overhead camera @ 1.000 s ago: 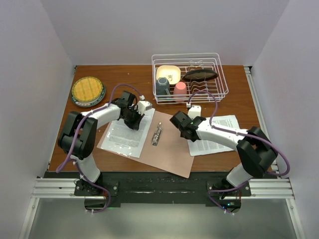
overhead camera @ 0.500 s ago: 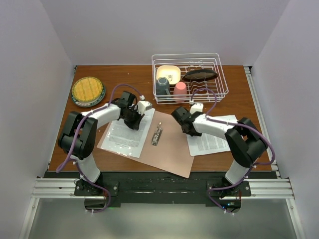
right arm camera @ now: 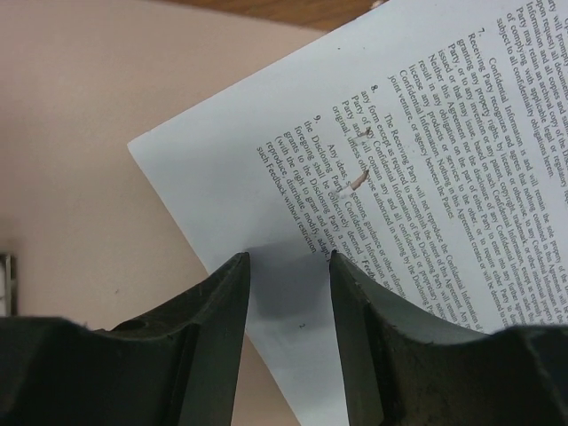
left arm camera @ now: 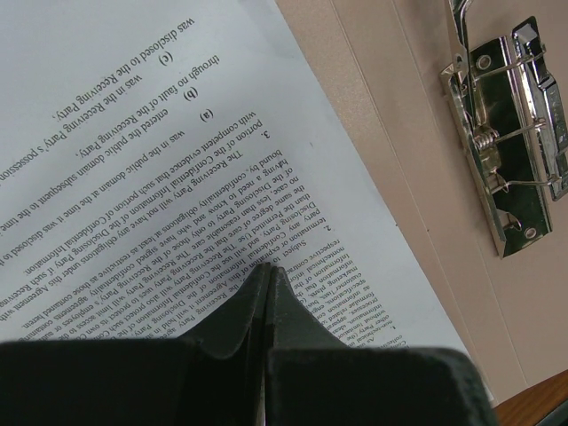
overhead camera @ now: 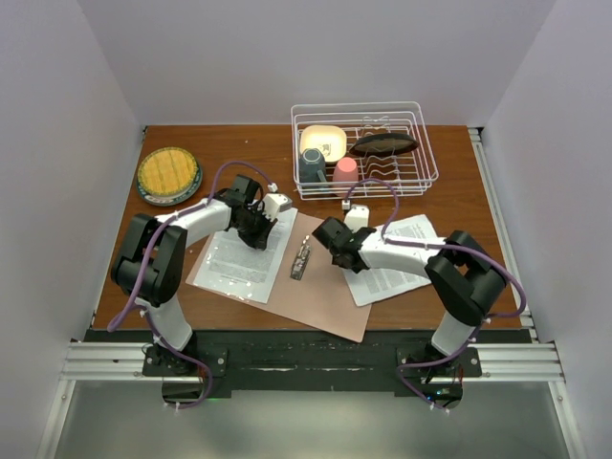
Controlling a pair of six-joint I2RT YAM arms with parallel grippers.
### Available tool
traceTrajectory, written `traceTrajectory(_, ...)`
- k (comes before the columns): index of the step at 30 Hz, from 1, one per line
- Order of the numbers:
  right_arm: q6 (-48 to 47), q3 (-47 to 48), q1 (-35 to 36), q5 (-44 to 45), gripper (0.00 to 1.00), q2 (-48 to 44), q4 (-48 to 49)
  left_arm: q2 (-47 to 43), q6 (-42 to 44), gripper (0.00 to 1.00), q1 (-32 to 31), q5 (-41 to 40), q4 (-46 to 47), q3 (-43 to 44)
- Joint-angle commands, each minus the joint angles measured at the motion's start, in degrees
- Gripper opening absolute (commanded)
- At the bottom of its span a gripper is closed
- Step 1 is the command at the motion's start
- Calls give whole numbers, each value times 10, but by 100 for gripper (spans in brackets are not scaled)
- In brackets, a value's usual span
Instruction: Put the files into the folder
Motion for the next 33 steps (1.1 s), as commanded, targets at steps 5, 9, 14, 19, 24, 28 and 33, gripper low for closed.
traceTrajectory(5,17,-26,62,-62,45,8,23,6,4,0,-3,-20,-9,-20)
traceTrajectory(9,9,-44,93,-82,41,-2,40,5,3,0,-3,-23,-9,-20)
traceTrajectory(14,-2,-74,138,-110,39,-22,53,3,1,0,-3,-24,-7,-20)
traceTrajectory(19,-8,-105,165,-127,38,-50,56,0,-1,0,-3,-26,-7,-20)
traceTrajectory(24,-24,-106,165,-132,55,-93,44,1,-2,0,-3,-26,-8,-20)
traceTrajectory(28,-12,-80,164,-96,69,-156,7,3,-3,0,-3,-29,-8,-19)
traceTrajectory(33,101,-105,135,-86,82,-307,-93,-1,-4,0,-3,-30,-8,-20)
